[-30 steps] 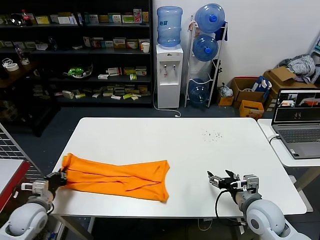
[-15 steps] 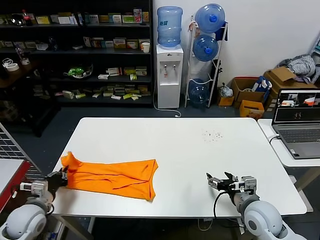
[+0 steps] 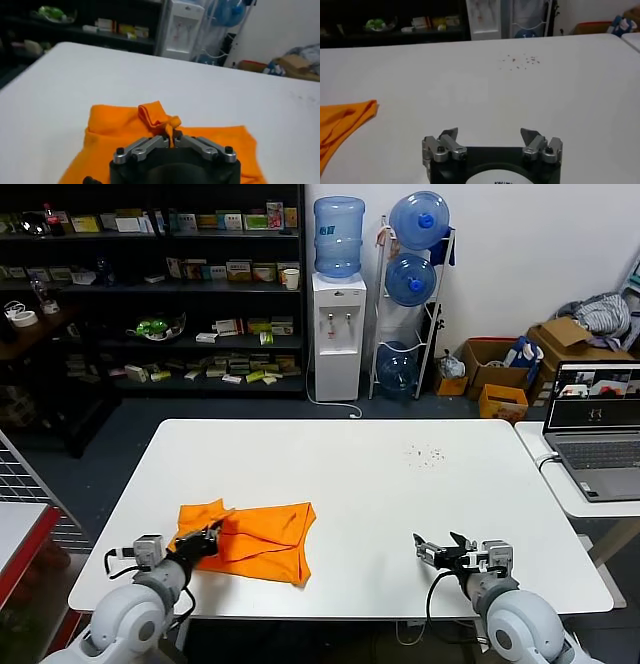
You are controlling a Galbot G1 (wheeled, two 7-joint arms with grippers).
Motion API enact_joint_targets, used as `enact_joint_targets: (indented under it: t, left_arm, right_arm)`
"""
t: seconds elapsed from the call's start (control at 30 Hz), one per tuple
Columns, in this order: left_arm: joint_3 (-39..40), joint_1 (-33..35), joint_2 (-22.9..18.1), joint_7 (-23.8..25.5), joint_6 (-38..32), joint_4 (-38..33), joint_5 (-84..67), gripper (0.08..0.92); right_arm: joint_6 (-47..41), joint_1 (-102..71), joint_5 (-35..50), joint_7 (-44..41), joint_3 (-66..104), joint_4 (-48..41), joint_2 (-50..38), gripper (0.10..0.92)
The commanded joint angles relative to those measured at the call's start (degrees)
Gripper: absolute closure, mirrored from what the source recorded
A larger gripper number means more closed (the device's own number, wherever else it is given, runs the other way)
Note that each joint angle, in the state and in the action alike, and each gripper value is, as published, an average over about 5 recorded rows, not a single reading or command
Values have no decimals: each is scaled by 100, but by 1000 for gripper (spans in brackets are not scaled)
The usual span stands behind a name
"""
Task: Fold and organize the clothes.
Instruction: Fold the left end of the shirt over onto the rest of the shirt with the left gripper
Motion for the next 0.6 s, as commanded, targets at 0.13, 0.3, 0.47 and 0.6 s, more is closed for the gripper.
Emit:
enact_joint_targets:
  t: [0.13,0.3,0.47,0.6]
  left_arm:
    - [1260,-1180,-612,-677,324,-282,-786,889]
    - [1373,-1141,-630,-727,321,-283,-743,889]
    - [1402,-1104,-632,-754,342,-289,-727,889]
    - [1411,-1039,-599,-741,372,-348,-727,889]
  right_arm:
    - [-12,12,-4,21,-21,-12,19,203]
    - [-8,47,2,18,-45,-44,19,203]
    - [-9,78,4,25,-84,-60,28,203]
    - [-6,68,3,30,-83,-65,25,203]
